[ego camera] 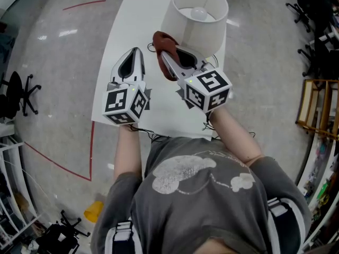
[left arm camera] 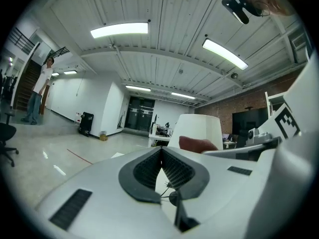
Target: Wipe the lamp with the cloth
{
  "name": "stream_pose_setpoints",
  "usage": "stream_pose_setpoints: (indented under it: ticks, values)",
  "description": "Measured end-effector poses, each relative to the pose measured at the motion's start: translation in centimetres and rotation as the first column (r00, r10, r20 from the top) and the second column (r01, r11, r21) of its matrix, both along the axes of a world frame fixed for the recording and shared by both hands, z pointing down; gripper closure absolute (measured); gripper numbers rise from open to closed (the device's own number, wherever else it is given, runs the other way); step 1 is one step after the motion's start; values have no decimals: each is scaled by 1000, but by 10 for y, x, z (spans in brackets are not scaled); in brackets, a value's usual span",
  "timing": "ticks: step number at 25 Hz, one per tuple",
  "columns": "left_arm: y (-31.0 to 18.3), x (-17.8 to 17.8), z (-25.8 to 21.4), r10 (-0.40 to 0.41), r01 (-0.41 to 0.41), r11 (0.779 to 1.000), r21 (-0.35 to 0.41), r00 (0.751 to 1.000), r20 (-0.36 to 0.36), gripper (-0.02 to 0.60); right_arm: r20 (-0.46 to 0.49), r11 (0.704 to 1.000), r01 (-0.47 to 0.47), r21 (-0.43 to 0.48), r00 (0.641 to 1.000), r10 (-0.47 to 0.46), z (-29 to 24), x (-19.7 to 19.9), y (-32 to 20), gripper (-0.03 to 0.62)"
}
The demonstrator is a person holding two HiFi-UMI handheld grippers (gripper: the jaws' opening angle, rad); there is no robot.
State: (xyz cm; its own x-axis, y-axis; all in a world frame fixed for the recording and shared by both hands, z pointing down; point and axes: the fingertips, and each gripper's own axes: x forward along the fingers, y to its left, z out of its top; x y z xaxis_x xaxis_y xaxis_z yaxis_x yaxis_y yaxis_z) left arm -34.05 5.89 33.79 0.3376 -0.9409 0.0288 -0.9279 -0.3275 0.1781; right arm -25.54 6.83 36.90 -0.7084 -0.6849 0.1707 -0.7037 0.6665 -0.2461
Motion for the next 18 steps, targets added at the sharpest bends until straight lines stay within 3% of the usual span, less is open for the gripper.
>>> stream_pose_setpoints:
  ticks: [4, 11, 18]
  values:
    - [-1, 4, -17, 0, -3, 998, 62, 999, 49, 574, 63, 999, -14, 50, 998, 11, -34, -3, -4, 508]
    - [-11, 3, -44, 18, -22, 993, 113, 999, 40, 574, 142, 989, -78, 124, 988, 60, -83, -6, -24, 508]
    - [-17, -3, -47, 28, -32, 993, 114, 999, 36, 574, 150, 980, -151, 133, 980, 130, -89, -6, -38, 508]
